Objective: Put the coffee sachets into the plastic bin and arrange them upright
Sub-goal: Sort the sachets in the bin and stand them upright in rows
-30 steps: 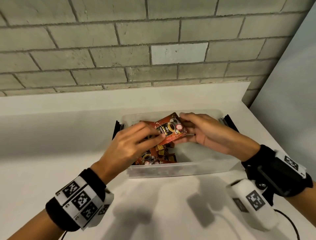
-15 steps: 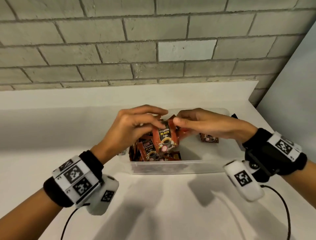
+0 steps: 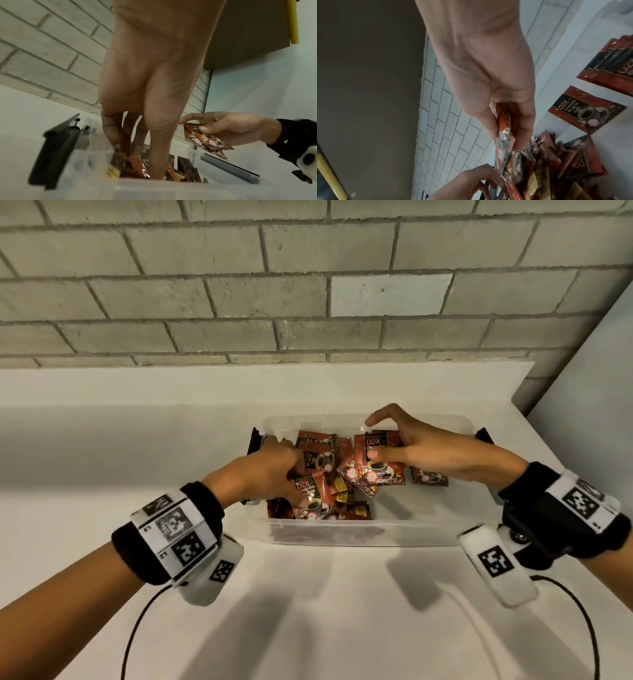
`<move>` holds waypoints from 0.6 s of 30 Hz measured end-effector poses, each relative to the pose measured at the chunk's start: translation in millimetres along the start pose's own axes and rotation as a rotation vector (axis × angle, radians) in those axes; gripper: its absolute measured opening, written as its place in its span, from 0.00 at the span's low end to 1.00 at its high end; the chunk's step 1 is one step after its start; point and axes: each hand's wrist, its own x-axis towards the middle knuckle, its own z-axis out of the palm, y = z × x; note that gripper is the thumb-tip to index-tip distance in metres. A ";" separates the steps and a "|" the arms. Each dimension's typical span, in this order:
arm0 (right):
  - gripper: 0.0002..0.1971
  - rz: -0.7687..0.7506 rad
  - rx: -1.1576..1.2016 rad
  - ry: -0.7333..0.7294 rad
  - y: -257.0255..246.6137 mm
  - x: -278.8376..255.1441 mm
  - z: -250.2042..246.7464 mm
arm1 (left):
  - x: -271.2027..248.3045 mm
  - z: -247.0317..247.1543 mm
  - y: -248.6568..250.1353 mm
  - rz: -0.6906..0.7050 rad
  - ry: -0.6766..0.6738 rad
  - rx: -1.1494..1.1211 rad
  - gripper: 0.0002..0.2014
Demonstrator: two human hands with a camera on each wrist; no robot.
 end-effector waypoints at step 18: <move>0.15 0.039 0.515 -0.075 -3.3 19.1 8.6 | 14.8 -41.6 13.1 0.157 0.140 -0.838 0.13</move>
